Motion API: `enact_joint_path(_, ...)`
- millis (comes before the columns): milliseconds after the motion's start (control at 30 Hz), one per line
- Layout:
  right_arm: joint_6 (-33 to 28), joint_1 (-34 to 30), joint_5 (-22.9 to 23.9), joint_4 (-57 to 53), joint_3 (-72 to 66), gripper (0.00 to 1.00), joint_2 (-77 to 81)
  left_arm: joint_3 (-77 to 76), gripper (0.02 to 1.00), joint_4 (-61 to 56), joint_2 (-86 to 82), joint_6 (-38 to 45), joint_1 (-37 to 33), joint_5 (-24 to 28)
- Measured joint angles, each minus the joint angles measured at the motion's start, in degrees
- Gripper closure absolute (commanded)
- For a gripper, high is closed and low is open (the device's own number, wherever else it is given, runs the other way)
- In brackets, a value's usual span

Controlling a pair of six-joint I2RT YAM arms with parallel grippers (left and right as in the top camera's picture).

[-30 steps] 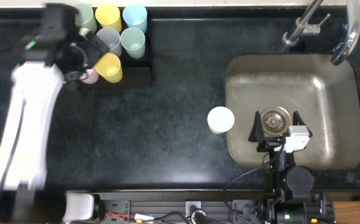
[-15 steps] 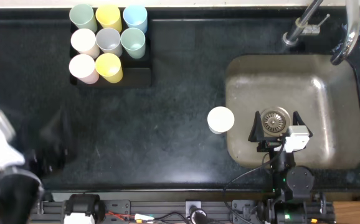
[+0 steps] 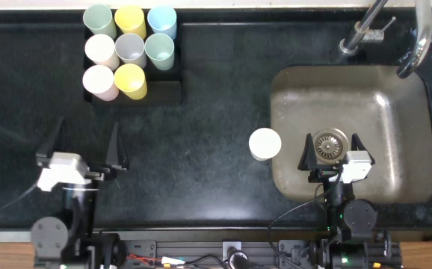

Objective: Store Cups

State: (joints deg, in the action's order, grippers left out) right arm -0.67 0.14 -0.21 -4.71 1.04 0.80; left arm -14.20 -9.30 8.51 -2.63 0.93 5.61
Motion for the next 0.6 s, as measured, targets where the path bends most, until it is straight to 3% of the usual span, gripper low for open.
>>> enact_joint_path(400,0.0,0.0,0.0,0.0,0.0,0.003,0.0,11.0,0.018,2.9,-7.6,4.3,0.2,0.2)
enact_joint_path(600,0.0,0.0,0.0,0.0,0.0,0.005,0.0,13.6,0.018,13.7,-7.8,4.7,0.0,-1.7)
